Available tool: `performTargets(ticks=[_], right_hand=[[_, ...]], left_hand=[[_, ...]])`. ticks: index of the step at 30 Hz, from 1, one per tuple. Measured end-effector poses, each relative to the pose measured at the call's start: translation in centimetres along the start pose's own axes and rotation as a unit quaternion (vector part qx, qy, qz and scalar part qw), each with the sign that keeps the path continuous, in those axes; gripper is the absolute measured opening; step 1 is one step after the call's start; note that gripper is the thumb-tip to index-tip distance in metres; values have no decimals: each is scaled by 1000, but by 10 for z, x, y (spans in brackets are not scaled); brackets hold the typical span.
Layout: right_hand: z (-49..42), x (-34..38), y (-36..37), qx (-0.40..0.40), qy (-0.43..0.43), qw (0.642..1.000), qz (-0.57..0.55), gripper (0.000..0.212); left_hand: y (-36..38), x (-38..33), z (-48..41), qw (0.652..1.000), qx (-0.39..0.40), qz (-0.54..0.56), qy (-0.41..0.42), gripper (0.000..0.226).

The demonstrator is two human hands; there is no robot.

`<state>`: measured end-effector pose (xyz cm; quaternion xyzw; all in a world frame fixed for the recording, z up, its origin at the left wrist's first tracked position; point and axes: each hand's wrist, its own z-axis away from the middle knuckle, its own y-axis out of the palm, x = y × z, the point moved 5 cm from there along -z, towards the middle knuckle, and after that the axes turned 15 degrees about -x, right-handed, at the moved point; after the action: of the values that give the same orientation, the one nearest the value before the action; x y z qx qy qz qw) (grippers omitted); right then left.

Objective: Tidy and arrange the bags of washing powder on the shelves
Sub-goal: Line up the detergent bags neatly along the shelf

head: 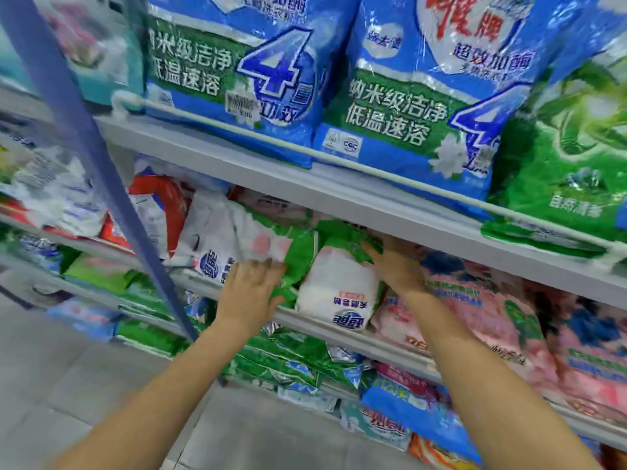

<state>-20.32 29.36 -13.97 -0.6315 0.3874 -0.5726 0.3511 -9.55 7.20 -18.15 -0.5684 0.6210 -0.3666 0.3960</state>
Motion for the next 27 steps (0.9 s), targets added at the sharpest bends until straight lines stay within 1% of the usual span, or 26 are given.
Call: performTargets(ticks=[1, 2, 4, 6, 7, 8, 9, 11, 12, 13, 14, 15, 16, 17, 18, 19, 20, 21, 22, 24, 25, 27], right_hand=[[0, 0, 0, -18, -3, 1000, -3, 55], [0, 0, -2, -37, 7, 999, -28, 54], [2, -1, -11, -82, 38, 988, -123, 50], [7, 0, -26, -113, 50, 966, -226, 39], [10, 0, -32, -117, 51, 961, -247, 37], [13, 2, -38, -120, 45, 961, -243, 37], [16, 3, -43, -125, 43, 964, -230, 39], [24, 2, -48, -130, 66, 967, -206, 47], [28, 2, -48, -128, 82, 970, -191, 48], [34, 4, -49, -118, 88, 974, -171, 44], [40, 7, -48, -105, 83, 978, -161, 38], [45, 9, -49, -98, 71, 978, -172, 31], [50, 12, -51, -100, 52, 973, -202, 20], [56, 17, -55, -108, 21, 965, -240, 14], [62, 20, -60, -118, -15, 957, -264, 19], [67, 23, -65, -123, -42, 953, -274, 23], [72, 24, -67, -122, -62, 949, -283, 26], [78, 27, -69, -109, -77, 945, -298, 30], [86, 29, -70, -90, -98, 941, -312, 34], [103, 33, -72, -61, -146, 934, -321, 40], [112, 33, -73, -47, -164, 930, -326, 40], [131, 36, -73, -19, -216, 921, -323, 31]], left_hand=[[8, 4, 1, 1000, 16, -12, -4, 62], [16, 11, 2, 999, 27, -17, -13, 60], [28, 21, -1, 999, 30, -26, -23, 58], [32, 22, -5, 998, 37, -48, -24, 58], [32, 21, -7, 998, 36, -43, -27, 58], [30, 20, -9, 999, 31, -34, -30, 59], [26, 20, -10, 999, 22, -13, -41, 61], [9, 16, -5, 993, -23, 90, -78, 60], [-1, 13, 0, 982, -60, 155, -85, 54], [-7, 11, 9, 964, -80, 234, -103, 43], [-10, 8, 22, 930, -60, 331, -151, 30], [-5, 2, 36, 865, 12, 441, -238, 16], [2, -9, 50, 753, 122, 548, -343, 22], [11, -23, 64, 611, 233, 616, -439, 43], [18, -37, 77, 475, 312, 653, -501, 63], [23, -47, 84, 364, 350, 676, -537, 76], [27, -55, 86, 276, 362, 695, -556, 84], [29, -60, 86, 212, 359, 708, -570, 89], [31, -65, 85, 166, 347, 717, -581, 92], [35, -73, 82, 113, 322, 735, -586, 94], [37, -75, 81, 99, 315, 740, -586, 95], [38, -74, 79, 84, 320, 746, -577, 99]])
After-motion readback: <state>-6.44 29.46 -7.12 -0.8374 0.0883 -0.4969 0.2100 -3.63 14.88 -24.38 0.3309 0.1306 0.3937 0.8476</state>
